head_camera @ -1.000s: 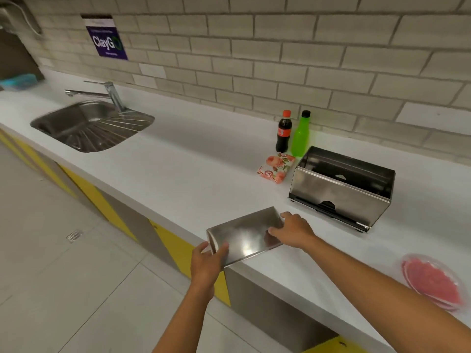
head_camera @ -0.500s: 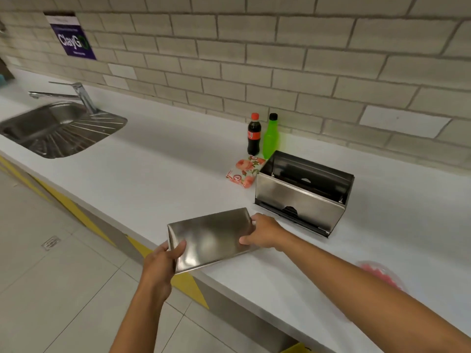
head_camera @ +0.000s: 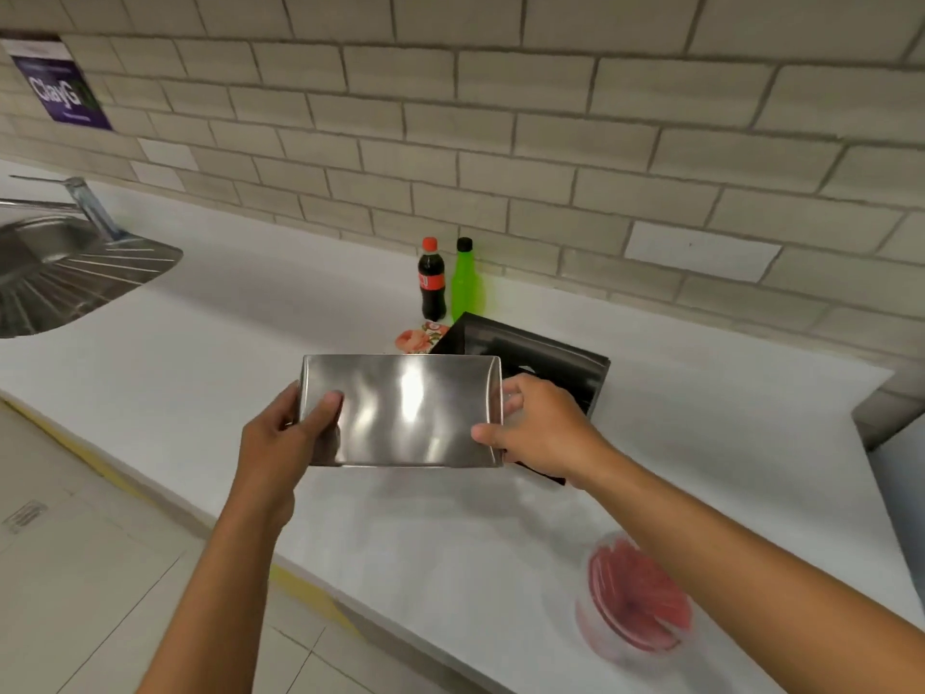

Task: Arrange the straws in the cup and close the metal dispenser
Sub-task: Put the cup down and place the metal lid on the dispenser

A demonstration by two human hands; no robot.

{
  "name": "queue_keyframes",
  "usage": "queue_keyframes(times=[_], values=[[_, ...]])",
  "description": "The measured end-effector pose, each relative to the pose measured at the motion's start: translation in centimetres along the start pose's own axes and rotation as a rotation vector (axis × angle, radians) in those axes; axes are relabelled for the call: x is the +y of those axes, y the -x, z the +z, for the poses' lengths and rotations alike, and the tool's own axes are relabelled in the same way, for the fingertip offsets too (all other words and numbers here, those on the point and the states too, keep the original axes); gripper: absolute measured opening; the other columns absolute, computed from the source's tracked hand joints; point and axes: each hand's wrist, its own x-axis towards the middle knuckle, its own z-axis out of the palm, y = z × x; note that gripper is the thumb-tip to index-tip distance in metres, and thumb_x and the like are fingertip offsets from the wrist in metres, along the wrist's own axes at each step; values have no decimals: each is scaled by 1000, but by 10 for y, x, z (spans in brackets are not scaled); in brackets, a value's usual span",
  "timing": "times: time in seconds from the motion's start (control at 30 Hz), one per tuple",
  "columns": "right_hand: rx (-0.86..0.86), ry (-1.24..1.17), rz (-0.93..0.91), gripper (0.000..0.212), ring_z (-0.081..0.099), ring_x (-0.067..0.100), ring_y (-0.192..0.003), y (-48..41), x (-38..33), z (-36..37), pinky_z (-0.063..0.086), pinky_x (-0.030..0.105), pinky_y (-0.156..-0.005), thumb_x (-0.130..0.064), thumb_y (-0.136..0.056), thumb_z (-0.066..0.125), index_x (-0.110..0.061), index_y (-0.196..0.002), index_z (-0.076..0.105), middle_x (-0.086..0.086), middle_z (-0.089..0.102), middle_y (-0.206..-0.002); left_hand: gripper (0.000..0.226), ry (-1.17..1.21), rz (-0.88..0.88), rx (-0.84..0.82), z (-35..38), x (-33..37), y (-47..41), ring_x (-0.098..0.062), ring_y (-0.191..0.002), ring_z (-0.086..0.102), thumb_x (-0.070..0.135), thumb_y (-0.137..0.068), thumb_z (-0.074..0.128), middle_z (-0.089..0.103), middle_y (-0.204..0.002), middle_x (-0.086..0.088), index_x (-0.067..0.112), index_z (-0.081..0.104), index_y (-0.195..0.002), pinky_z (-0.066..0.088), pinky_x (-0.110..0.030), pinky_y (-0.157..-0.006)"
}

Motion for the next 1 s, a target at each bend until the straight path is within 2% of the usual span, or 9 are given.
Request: queue_keyframes(times=[0.1, 0.17, 0.27, 0.43, 0.57, 0.67, 0.77, 0.9, 1.0], values=[[100, -18, 40, 53, 74, 17, -100, 0, 11, -25, 63, 46, -90, -28, -80, 91, -18, -126, 65, -8, 70, -107, 12, -65, 31, -56, 39, 6, -29, 2, -84, 76, 45, -89, 80, 81, -98, 18, 54, 79, -97, 59, -24, -68], [157, -23, 78, 50, 74, 19, -96, -1, 19, -36, 63, 47, -90, -26, -81, 90, -15, -123, 66, -6, 72, -104, 13, -118, 29, -108, 62, 6, -51, -4, -87, 77, 51, -86, 81, 81, -96, 16, 53, 79, -99, 63, -36, -79], [221, -35, 149, 46, 75, 24, -93, -2, 27, -46, 62, 49, -90, -26, -83, 88, -14, -121, 66, -1, 73, -104, 36, -214, 16, -195, 89, 8, -81, -20, -97, 77, 61, -78, 80, 82, -100, 9, 43, 80, -110, 62, -48, -94], [313, -61, 237, 26, 76, 27, -90, -4, 31, -52, 64, 53, -86, -19, -81, 88, -25, -90, 65, 2, 73, -98, 40, -333, -2, -312, 115, 10, -119, -26, -94, 77, 65, -75, 81, 82, -96, 3, 34, 81, -101, 59, -45, -97], [299, -44, 322, 51, 76, 29, -96, -6, 26, -52, 63, 52, -88, -16, -63, 98, -15, -106, 71, 7, 75, -105, 33, -409, -3, -354, 130, 9, -140, -19, -83, 74, 60, -81, 80, 78, -83, 3, 28, 77, -89, 59, -41, -81], [267, 35, 386, 73, 69, 23, -105, -7, 22, -53, 61, 40, -89, -20, -54, 105, -15, -117, 68, 2, 69, -115, 41, -457, 50, -407, 138, 7, -152, -18, -84, 74, 61, -84, 76, 78, -80, 5, 22, 79, -94, 57, -35, -77], [253, 47, 427, 86, 65, 19, -110, -8, 21, -54, 53, 26, -78, -17, -54, 106, -14, -129, 63, -4, 64, -118, 30, -485, 79, -451, 143, 7, -158, -6, -79, 73, 60, -86, 74, 78, -74, 14, 31, 77, -85, 51, -15, -64], [266, 84, 465, 84, 66, 22, -113, -13, 20, -55, 57, 34, -94, -16, -53, 106, -11, -127, 65, 2, 66, -126, 34, -546, 104, -474, 149, 10, -164, -5, -79, 69, 63, -85, 74, 74, -81, 15, 30, 77, -91, 46, -23, -62], [277, 118, 481, 80, 69, 27, -111, -18, 19, -54, 60, 44, -98, -17, -50, 107, -9, -120, 68, 7, 69, -122, 46, -576, 107, -489, 150, 10, -170, -2, -62, 70, 64, -82, 75, 75, -64, 12, 20, 79, -90, 46, -21, -55]])
